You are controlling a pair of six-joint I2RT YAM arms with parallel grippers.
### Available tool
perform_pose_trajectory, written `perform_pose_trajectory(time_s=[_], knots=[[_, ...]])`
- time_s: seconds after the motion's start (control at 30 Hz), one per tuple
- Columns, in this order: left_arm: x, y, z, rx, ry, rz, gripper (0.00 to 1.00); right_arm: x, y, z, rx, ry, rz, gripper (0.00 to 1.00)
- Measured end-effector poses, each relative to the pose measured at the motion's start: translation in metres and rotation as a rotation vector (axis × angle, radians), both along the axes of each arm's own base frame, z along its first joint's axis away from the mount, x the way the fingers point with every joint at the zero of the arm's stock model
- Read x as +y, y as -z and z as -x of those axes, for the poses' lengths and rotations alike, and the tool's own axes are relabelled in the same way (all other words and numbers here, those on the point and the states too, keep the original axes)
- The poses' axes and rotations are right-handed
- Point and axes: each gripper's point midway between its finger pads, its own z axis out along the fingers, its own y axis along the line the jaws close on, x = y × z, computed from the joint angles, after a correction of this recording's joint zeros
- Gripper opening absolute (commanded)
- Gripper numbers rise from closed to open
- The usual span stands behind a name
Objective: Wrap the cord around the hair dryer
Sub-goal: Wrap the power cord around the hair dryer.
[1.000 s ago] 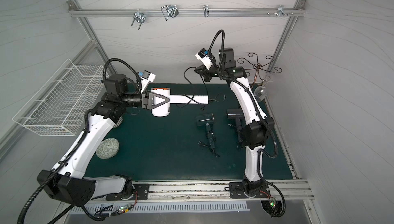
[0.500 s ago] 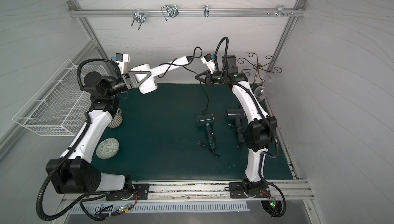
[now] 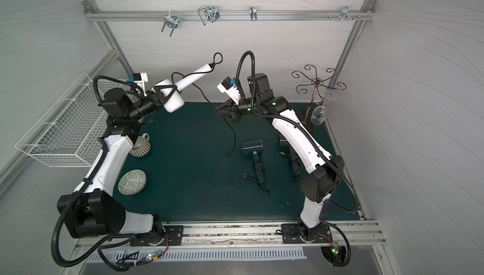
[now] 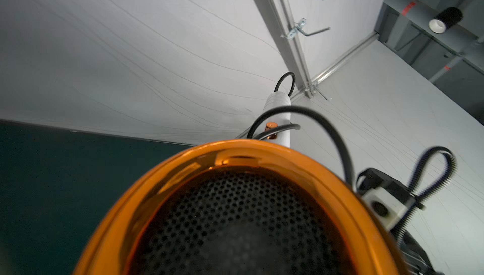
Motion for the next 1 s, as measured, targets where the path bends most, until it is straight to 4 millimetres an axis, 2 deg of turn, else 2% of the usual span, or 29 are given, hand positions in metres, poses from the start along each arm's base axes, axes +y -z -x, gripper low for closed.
perform_pose_trajectory(time_s=[0.13, 0.2, 0.37, 0.47, 0.6, 0.67, 0.77, 0.87, 1.0], knots=[[0.025, 0.025, -0.012, 0.071, -0.104, -0.039, 0.00, 0.011, -0.003, 0.027, -0.062, -0.042, 0.041, 0.00], [0.035, 0.044, -0.017, 0.124, -0.146, -0.073, 0.00, 0.015, -0.008, 0.037, -0.099, -0.053, 0.057, 0.00], [0.039, 0.084, -0.017, 0.241, -0.161, -0.145, 0.00, 0.011, -0.031, 0.042, -0.189, -0.027, 0.061, 0.00], [0.036, 0.093, -0.014, 0.264, -0.148, -0.171, 0.00, 0.005, -0.038, 0.042, -0.217, -0.002, 0.069, 0.00], [0.036, 0.096, -0.012, 0.270, -0.144, -0.192, 0.00, 0.001, -0.035, 0.041, -0.245, 0.014, 0.100, 0.00], [0.036, 0.100, -0.011, 0.286, -0.145, -0.208, 0.00, -0.002, -0.031, 0.036, -0.277, 0.035, 0.132, 0.00], [0.024, 0.107, -0.002, 0.314, -0.116, -0.260, 0.00, -0.013, -0.032, 0.020, -0.353, 0.092, 0.180, 0.00], [-0.003, 0.117, 0.018, 0.346, -0.050, -0.355, 0.00, -0.031, -0.046, -0.008, -0.436, 0.172, 0.194, 0.00], [-0.048, 0.127, 0.063, 0.373, 0.121, -0.457, 0.00, -0.058, -0.065, -0.055, -0.532, 0.294, 0.205, 0.00]])
